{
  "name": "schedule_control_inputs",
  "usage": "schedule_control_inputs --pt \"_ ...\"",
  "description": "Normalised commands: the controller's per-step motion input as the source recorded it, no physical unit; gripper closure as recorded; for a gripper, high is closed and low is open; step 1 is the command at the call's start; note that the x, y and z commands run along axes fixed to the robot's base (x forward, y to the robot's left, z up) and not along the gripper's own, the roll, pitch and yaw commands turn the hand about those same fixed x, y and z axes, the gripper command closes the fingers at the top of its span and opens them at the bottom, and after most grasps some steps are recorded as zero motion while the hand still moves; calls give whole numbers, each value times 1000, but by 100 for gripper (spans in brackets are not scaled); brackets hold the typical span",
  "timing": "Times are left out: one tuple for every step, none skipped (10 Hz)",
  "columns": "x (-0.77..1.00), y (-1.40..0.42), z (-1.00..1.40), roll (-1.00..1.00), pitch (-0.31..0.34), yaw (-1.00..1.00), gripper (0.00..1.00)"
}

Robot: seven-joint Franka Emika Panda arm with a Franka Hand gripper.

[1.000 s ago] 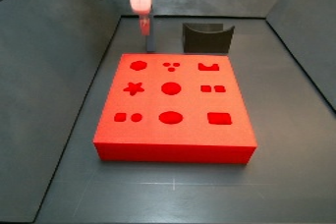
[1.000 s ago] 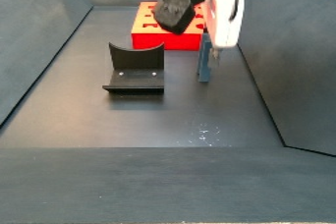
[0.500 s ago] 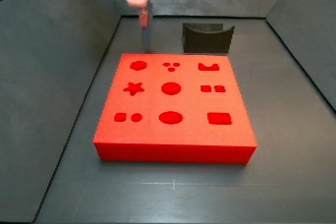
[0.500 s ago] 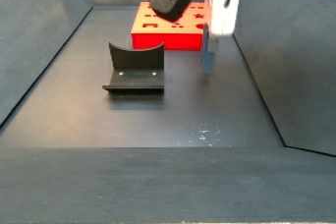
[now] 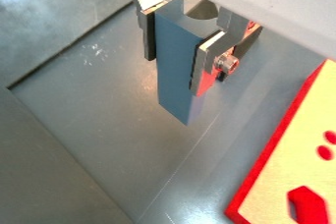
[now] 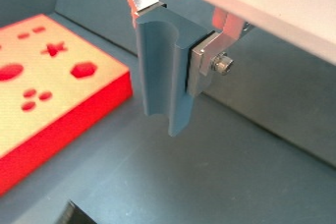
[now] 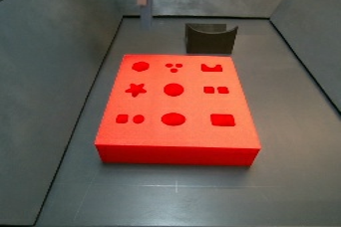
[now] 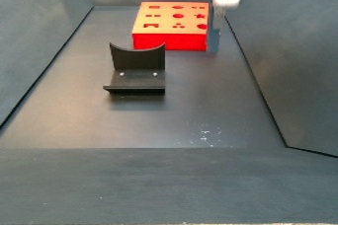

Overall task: Pick up the arch object. Move up. Rotate the arch object. Move to above the board. Insert the arch object.
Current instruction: Move to above the board.

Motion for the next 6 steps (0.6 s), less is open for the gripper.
schedule_control_inputs --pt "-16 -57 1000 -186 49 -40 100" --pt "-15 -53 1000 -188 45 -35 100" --pt "-13 -48 1000 -187 45 -36 100" --pt "-12 -44 1000 -182 44 -39 100" --pt "-11 -38 1000 -172 43 -43 100" --pt "-9 -35 1000 -168 45 -43 100"
